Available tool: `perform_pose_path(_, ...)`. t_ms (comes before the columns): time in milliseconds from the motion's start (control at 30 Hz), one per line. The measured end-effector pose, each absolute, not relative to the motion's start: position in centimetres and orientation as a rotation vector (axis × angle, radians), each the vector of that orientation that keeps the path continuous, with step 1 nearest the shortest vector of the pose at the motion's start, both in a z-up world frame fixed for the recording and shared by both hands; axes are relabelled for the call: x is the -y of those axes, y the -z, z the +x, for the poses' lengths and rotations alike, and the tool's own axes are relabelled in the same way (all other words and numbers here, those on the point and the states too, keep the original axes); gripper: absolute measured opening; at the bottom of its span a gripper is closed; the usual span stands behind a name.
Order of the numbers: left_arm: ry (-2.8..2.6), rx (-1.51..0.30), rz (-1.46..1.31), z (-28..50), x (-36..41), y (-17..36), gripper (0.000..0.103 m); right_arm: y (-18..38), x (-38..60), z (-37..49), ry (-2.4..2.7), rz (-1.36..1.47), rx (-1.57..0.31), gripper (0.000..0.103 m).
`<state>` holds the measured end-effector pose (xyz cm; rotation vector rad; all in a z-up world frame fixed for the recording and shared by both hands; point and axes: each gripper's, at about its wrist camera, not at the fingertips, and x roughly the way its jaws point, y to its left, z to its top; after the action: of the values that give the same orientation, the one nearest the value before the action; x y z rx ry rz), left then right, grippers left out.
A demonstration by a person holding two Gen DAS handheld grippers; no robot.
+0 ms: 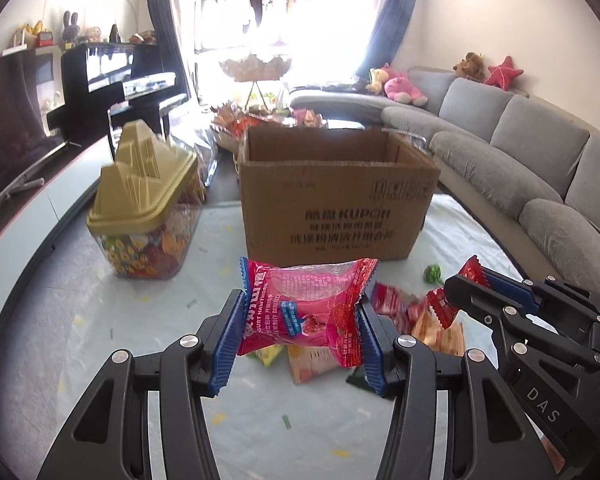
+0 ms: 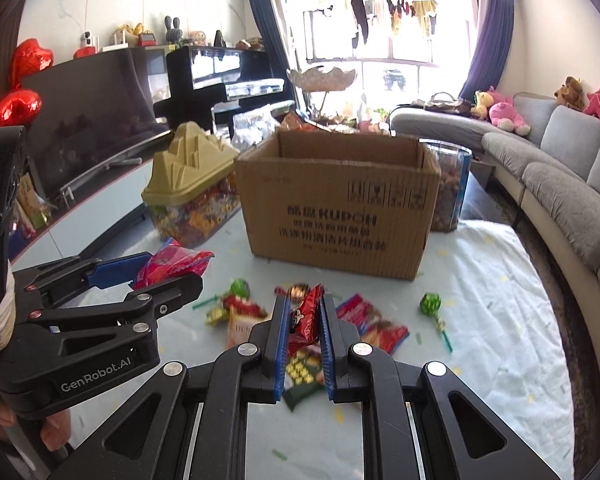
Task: Organize snacks
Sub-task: 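Carry both snacks into the cardboard box and open both grippers to drop them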
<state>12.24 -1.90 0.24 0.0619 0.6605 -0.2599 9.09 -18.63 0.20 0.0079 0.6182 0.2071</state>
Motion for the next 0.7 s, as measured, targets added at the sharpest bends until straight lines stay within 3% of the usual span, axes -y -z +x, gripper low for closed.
perform_pose_path(700,0.265,-0.61,0.086,22.1,4.0,-6.9,0.052,-7.2,20.7,19.3,-0.165,-0.009,-0.527,0.016)
